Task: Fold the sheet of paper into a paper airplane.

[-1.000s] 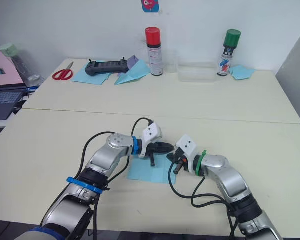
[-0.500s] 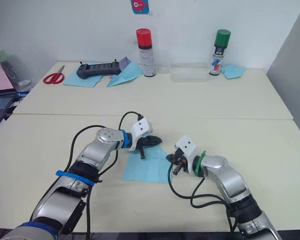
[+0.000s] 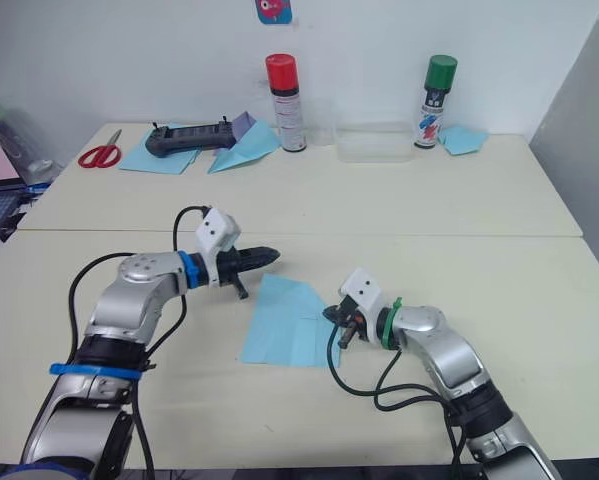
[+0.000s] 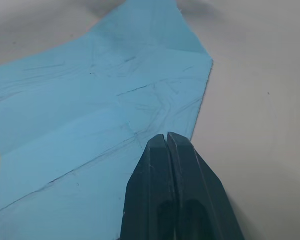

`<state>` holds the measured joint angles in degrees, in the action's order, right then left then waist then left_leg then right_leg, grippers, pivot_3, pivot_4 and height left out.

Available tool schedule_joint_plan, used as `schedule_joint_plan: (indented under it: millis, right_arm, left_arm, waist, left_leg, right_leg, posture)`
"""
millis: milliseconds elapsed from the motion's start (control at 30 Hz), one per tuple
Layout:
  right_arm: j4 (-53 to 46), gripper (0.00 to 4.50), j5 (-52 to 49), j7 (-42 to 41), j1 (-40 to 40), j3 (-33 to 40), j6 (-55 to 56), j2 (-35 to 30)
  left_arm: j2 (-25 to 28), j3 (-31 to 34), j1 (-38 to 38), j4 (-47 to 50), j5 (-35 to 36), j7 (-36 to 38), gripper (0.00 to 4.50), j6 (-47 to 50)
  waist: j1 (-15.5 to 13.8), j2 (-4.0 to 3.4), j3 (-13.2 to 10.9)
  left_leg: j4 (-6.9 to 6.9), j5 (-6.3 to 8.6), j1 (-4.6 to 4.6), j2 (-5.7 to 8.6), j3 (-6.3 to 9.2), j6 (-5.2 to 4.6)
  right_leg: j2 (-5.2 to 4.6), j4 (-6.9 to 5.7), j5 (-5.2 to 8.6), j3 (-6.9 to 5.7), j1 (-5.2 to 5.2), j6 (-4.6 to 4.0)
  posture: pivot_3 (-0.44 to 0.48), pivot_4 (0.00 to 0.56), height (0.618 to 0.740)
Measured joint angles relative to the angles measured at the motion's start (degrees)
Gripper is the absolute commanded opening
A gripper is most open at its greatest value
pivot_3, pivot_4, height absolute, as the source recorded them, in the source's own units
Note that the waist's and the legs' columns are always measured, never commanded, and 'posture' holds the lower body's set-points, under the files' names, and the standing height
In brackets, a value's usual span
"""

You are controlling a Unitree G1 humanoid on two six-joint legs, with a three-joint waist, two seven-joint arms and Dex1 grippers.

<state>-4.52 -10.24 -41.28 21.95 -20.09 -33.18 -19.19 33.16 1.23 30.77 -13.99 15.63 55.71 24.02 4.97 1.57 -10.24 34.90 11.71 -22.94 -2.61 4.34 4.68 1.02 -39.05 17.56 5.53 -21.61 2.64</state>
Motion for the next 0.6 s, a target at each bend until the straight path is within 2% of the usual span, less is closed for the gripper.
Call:
schedule_joint_plan:
  millis: [100, 167, 233, 400, 600]
  right_arm:
    - [0.9, 0.0, 0.1, -0.4, 0.6, -0.3, 0.4, 0.4]
    - [1.5, 0.0, 0.1, -0.9, 1.1, -0.5, 0.7, 0.5]
    - [1.9, 0.0, 0.1, -1.1, 1.3, -0.5, 1.0, 0.5]
    - [2.5, 0.0, 0.6, -1.1, 1.5, -0.4, 1.4, 0.6]
    - [2.4, 0.0, 0.6, -1.2, 1.5, -0.4, 1.4, 0.9]
  left_arm:
    - [1.6, 3.3, -2.7, 3.8, 3.1, 0.0, 0.68, 4.5]
    - [2.7, 4.5, -8.0, 10.0, 6.5, 0.5, 1.27, 8.2]
    - [2.5, 4.5, -11.4, 12.2, 8.0, 0.4, 1.82, 10.5]
    - [1.2, 4.5, -13.4, 14.6, 9.5, -2.6, 1.82, 13.3]
    - [-1.5, 3.1, -12.2, 11.9, 9.0, -4.6, 1.82, 12.2]
  waist:
    - [0.1, 0.0, 0.0]
    - [0.2, -0.01, 0.0]
    - [-0.1, 0.01, 0.0]
    - [-0.4, 0.05, 0.0]
    - [-0.4, 0.05, 0.0]
  left_leg:
    - [0.01, 0.0, 0.0, 0.0, -0.02, 0.0]
    - [-0.04, 0.01, 0.02, 0.0, -0.11, 0.01]
    - [-0.04, 0.01, 0.0, 0.0, -0.05, 0.01]
    - [0.01, 0.0, 0.03, 0.03, -0.02, 0.01]
    - [-0.02, 0.0, 0.02, 0.03, -0.03, 0.01]
  right_leg:
    - [-0.01, 0.01, 0.0, 0.02, 0.0, 0.0]
    - [-0.04, 0.05, 0.01, 0.11, 0.0, -0.01]
    - [-0.05, 0.04, 0.02, 0.04, -0.02, -0.03]
    - [-0.05, 0.01, 0.01, 0.03, 0.03, -0.03]
    - [-0.04, 0.05, 0.01, 0.01, 0.02, -0.03]
  posture:
    - [0.0, 0.15, 0.74]
    - [0.0, 0.15, 0.74]
    - [0.0, 0.15, 0.74]
    - [0.0, 0.15, 0.74]
    - [0.0, 0.15, 0.74]
